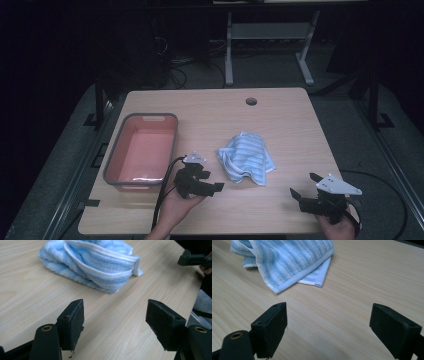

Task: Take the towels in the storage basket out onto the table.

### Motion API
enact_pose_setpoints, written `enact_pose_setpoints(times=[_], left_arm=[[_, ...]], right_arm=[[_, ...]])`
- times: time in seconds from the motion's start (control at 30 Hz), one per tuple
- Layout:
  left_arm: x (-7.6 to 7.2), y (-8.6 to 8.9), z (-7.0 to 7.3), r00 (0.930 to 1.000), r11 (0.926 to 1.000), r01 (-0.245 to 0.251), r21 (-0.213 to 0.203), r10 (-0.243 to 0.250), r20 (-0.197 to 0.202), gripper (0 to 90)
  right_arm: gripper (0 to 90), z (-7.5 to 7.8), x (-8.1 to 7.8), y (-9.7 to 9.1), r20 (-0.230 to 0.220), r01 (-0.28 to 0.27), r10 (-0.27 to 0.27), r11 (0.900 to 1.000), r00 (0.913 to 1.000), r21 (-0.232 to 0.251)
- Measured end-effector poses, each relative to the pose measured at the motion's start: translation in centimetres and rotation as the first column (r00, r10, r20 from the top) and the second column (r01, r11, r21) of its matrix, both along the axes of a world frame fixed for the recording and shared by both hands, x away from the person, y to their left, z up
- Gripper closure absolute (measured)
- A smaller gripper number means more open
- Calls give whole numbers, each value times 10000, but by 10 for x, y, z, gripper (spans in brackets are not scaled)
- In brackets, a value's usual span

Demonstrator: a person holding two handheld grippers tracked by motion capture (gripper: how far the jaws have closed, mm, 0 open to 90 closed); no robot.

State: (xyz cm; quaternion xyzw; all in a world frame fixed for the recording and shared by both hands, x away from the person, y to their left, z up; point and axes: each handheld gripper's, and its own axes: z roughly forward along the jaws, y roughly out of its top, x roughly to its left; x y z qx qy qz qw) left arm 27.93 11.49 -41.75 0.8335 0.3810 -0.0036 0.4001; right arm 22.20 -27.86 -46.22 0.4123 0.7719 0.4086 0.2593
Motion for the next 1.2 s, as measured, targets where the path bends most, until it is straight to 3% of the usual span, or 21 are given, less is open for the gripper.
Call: enact_pose_setpoints(times=[0.73, 0.8, 0.9, 1.03, 1.07, 1.2], left_arm=[[-19, 2, -19, 9999, 10000, -17, -28, 16, -110, 293], [-20, 3, -20, 10000, 9999, 39, 156, -39, 7, 292], [-22, 3, -22, 10000, 10000, -50, 29, 50, 55, 286], [-26, 3, -21, 9993, 9992, 278, 270, -285, 248, 282], [-27, 2, -21, 9995, 9998, 159, 102, -162, 282, 281], [-28, 3, -20, 9989, 9997, 228, 98, -232, 418, 280]], right_arm=[[141, 1, -3, 0, 1, -49, 49, 10000, 10000, 38], [141, 2, -4, 0, 55, -97, 97, 10000, 9999, -11], [141, 2, -5, 0, 65, -125, 125, 9999, 9999, 1], [141, 3, -7, 1, 101, -131, 132, 9999, 9999, -8], [141, 3, -7, 1, 89, -130, 130, 9999, 9999, 16], [141, 2, -6, 2, 123, -242, 243, 9997, 9996, -75]])
